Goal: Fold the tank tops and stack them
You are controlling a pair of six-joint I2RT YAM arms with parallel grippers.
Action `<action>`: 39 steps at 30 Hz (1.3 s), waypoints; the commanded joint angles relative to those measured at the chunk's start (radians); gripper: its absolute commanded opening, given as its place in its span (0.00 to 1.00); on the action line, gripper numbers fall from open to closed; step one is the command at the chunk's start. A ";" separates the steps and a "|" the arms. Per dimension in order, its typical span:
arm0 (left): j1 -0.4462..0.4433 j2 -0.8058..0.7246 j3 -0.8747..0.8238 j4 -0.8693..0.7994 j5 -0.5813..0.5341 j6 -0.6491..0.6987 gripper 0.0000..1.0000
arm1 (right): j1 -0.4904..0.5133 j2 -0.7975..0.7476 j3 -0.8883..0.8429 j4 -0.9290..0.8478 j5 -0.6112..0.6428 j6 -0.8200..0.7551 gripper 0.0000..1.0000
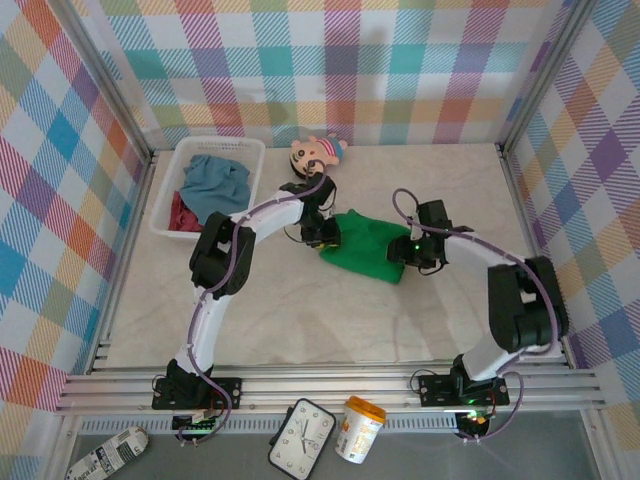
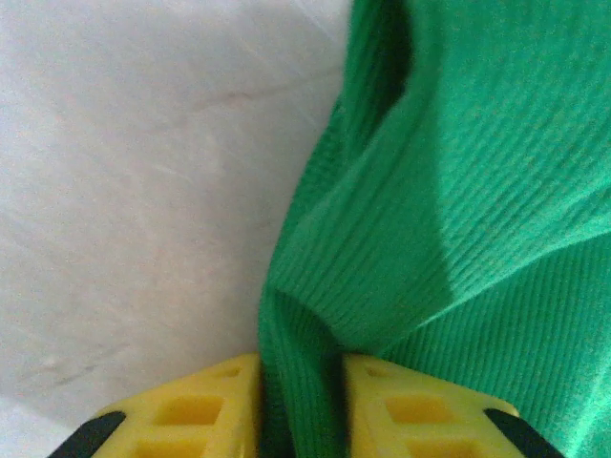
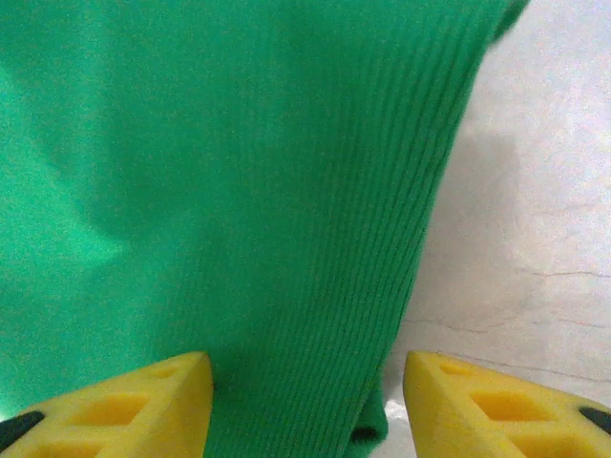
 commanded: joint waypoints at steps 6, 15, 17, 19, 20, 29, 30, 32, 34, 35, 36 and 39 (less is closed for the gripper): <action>-0.010 0.038 0.058 -0.060 -0.001 -0.001 0.08 | -0.002 0.135 0.121 -0.065 0.014 -0.004 0.48; 0.004 0.208 0.345 -0.126 -0.043 0.003 0.05 | -0.048 0.294 0.355 -0.231 0.074 -0.039 0.23; 0.010 0.255 0.420 -0.124 -0.053 -0.014 0.05 | -0.073 0.327 0.410 -0.255 0.079 -0.050 0.21; 0.016 0.300 0.498 -0.105 -0.067 -0.038 0.05 | -0.095 0.357 0.462 -0.263 0.086 -0.072 0.19; 0.018 0.321 0.530 -0.097 -0.067 -0.046 0.05 | -0.104 0.375 0.486 -0.271 0.094 -0.086 0.18; 0.040 0.416 0.756 -0.067 -0.105 -0.090 0.43 | -0.219 0.554 0.752 -0.364 0.066 -0.139 0.17; 0.045 0.402 0.756 -0.058 -0.108 -0.091 0.48 | -0.228 0.579 0.785 -0.375 0.065 -0.153 0.17; 0.050 0.371 0.756 -0.051 -0.117 -0.079 0.54 | -0.240 0.621 0.848 -0.399 0.075 -0.184 0.17; 0.053 0.327 0.757 -0.062 -0.108 -0.055 0.57 | -0.259 0.654 0.909 -0.417 0.086 -0.207 0.17; 0.054 0.308 0.765 -0.085 -0.106 -0.040 0.58 | -0.264 0.664 0.929 -0.418 0.101 -0.217 0.16; 0.055 0.284 0.775 -0.120 -0.108 -0.021 0.58 | -0.276 0.676 0.955 -0.421 0.107 -0.222 0.17; 0.069 0.204 0.774 -0.215 -0.130 0.039 0.60 | -0.307 0.718 1.036 -0.433 0.106 -0.229 0.17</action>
